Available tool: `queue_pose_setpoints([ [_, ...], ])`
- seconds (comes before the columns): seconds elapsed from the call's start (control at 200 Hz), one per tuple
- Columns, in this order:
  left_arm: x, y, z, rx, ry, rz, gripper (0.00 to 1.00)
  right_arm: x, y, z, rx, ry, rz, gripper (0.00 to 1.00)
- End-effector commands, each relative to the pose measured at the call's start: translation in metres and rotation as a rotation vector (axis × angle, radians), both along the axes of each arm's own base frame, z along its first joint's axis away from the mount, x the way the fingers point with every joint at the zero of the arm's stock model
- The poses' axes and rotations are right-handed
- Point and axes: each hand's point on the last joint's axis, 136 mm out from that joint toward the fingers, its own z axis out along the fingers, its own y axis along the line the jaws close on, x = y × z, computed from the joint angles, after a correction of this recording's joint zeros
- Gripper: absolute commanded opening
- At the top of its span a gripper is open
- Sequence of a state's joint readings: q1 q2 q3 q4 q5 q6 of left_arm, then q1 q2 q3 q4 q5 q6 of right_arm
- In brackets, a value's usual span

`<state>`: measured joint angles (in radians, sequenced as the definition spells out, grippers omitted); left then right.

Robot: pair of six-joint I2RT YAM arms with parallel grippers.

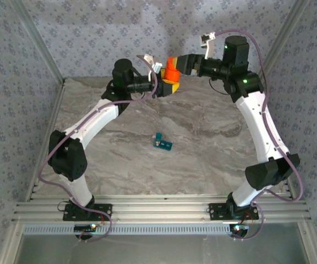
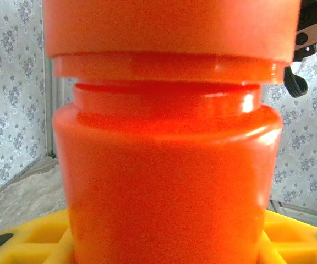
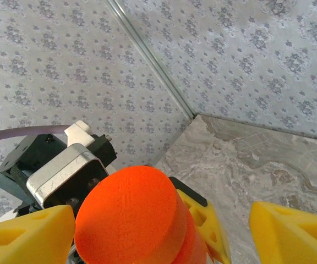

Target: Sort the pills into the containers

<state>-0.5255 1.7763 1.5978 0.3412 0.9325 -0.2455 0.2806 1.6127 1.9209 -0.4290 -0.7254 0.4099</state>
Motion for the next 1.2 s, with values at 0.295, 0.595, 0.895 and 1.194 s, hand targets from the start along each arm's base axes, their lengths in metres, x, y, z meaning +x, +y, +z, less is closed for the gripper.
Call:
queue_pose_setpoints([
  [0.295, -0.010, -0.005, 0.020, -0.022, -0.043, -0.054, 0.00, -0.007, 0.020, 0.014, 0.006, -0.033, 0.094, 0.77],
  [0.595, -0.011, -0.006, 0.019, -0.017, -0.035, -0.055, 0.00, -0.011, 0.024, 0.009, -0.003, -0.018, 0.122, 0.61],
  [0.895, -0.011, -0.007, 0.019, -0.017, -0.033, -0.056, 0.00, -0.018, 0.023, 0.004, -0.021, -0.011, 0.127, 0.57],
  [1.194, -0.012, -0.008, 0.020, -0.015, -0.030, -0.058, 0.00, -0.022, 0.022, 0.002, -0.028, -0.009, 0.137, 0.50],
])
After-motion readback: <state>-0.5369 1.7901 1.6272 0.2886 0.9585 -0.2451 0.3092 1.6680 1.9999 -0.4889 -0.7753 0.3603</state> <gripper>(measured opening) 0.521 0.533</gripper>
